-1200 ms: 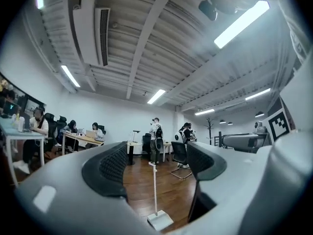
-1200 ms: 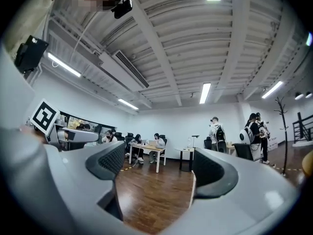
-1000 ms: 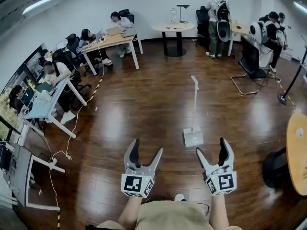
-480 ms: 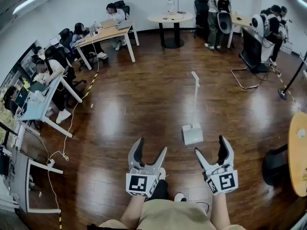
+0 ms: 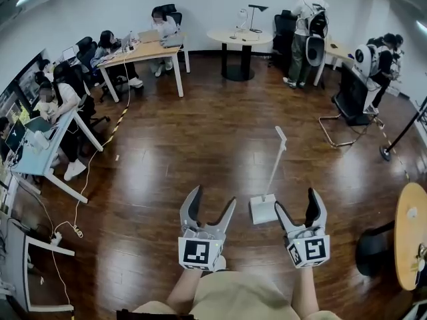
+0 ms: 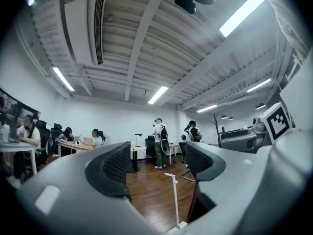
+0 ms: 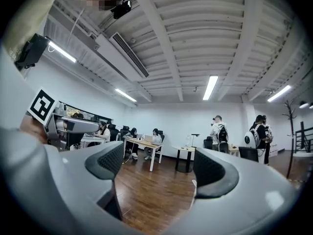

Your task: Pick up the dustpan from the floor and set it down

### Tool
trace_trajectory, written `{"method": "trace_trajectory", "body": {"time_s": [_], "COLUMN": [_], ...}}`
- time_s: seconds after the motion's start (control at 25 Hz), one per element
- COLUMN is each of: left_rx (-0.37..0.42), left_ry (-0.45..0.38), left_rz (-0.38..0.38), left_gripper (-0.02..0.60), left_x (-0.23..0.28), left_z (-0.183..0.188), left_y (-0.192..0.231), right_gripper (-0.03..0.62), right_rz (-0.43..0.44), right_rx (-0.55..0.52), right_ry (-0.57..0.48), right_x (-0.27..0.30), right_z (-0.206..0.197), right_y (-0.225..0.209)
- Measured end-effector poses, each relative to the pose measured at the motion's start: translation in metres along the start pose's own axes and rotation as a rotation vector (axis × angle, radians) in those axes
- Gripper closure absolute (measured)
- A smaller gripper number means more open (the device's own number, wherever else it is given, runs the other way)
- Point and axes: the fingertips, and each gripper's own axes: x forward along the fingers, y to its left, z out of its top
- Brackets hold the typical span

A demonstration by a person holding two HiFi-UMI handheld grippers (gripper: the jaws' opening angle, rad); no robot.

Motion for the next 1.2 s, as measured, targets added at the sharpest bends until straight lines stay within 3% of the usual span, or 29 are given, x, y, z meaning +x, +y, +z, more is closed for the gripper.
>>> {"method": "trace_trajectory", "body": {"time_s": [0.28,0.48,0.76,1.04,1.2], "left_rx": [-0.015,-0.057,-0.041,-0.018,-0.025], "left_ry": [0.019,0.053,0.111,0.154,0.222], "left_rz": [-0.045,-0.088,-0.149,-0.253,-0.315], "left_gripper": [0.235,0.236,0.236,0.233,0.234], "left_x": [0.048,0.089,0.180,0.289,0.341], "left_z": [-0.027,-0.050,-0.078,-0.105,-0.135], "left_y": [0.023,0.014,0.010,0.000,-0.019], "right_gripper": [0.158,0.158,0.158,0.158,0.161], "right_rz": [-0.044,-0.076,-0.101,-0.097,-0.099], "right_rx": [0.090,0.080,0.099,0.127,0.182], "right_ry": [0.028,0.067,0.101,0.178,0.254], "right_x": [0.038,0.063,0.121,0.182,0.199], "right_z": [-0.025,-0.044,-0.082,-0.145,-0.190], "right_y": [-0.009,-0.035,-0.099,-0.164,-0.197]}}
